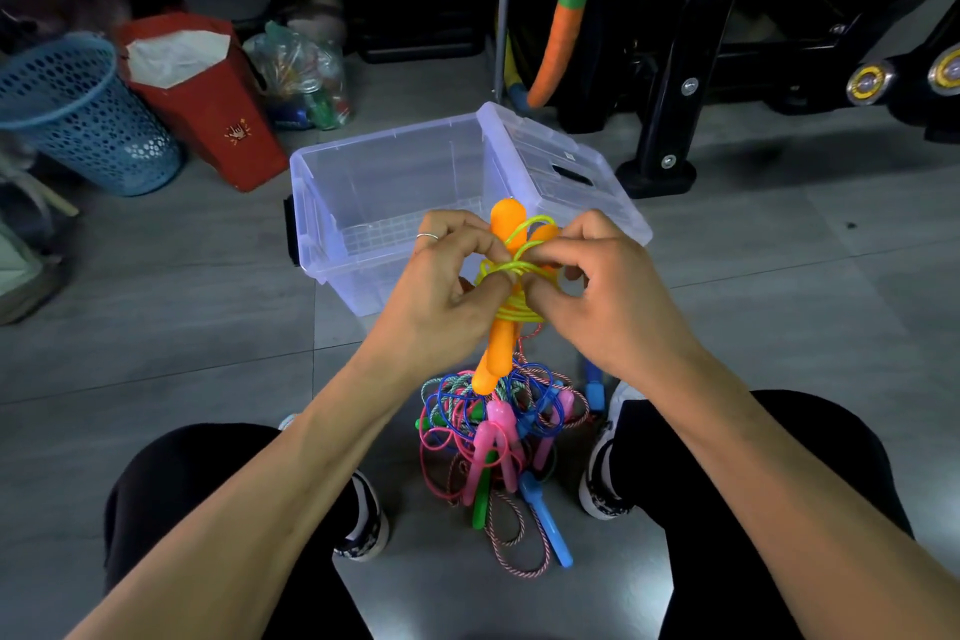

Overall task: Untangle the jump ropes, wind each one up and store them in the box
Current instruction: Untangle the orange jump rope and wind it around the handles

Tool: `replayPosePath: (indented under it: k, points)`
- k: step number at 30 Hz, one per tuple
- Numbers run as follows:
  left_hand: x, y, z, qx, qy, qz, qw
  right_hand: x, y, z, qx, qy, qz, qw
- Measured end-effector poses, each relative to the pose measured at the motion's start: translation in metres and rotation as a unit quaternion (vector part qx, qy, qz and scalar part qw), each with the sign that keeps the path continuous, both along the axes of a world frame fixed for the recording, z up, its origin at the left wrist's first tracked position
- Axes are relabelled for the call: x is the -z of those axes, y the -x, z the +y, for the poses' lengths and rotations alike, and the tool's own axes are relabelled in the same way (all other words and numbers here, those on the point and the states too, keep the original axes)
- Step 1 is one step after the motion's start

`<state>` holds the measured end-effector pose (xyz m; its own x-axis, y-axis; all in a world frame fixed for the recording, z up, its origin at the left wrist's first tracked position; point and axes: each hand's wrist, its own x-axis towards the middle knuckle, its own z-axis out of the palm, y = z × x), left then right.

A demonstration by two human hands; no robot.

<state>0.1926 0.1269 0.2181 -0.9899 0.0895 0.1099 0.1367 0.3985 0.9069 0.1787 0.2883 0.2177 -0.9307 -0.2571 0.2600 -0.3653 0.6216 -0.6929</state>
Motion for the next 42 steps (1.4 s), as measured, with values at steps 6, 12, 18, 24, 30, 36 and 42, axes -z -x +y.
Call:
replayPosePath:
  k: [6,12,18,24,30,36,42]
  points:
    - [-0.002,0.000,-0.003,-0.007,-0.013,0.000,1.000,0.002,0.001,-0.001,-0.053,-0.017,-0.102,0.993]
    - [-0.004,0.000,-0.004,0.002,-0.028,0.002,1.000,0.005,0.000,-0.003,-0.050,0.100,-0.177,0.978]
    - [-0.004,0.003,-0.003,0.028,0.062,0.007,0.998,0.016,-0.006,-0.013,0.003,0.097,-0.115,0.989]
    - [0.003,0.004,-0.010,0.019,0.108,-0.027,0.994,0.017,-0.004,-0.016,-0.026,0.046,-0.192,0.980]
    - [0.002,0.000,-0.026,0.050,0.150,0.043,0.987,0.007,-0.005,-0.015,-0.093,-0.024,-0.211,0.973]
    - [0.003,-0.007,-0.028,0.077,0.308,0.092,0.944,0.005,-0.006,-0.009,-0.117,-0.090,-0.163,0.976]
    - [0.006,-0.009,-0.032,0.090,0.381,0.180,0.903,0.004,-0.009,-0.010,-0.117,-0.076,-0.173,0.975]
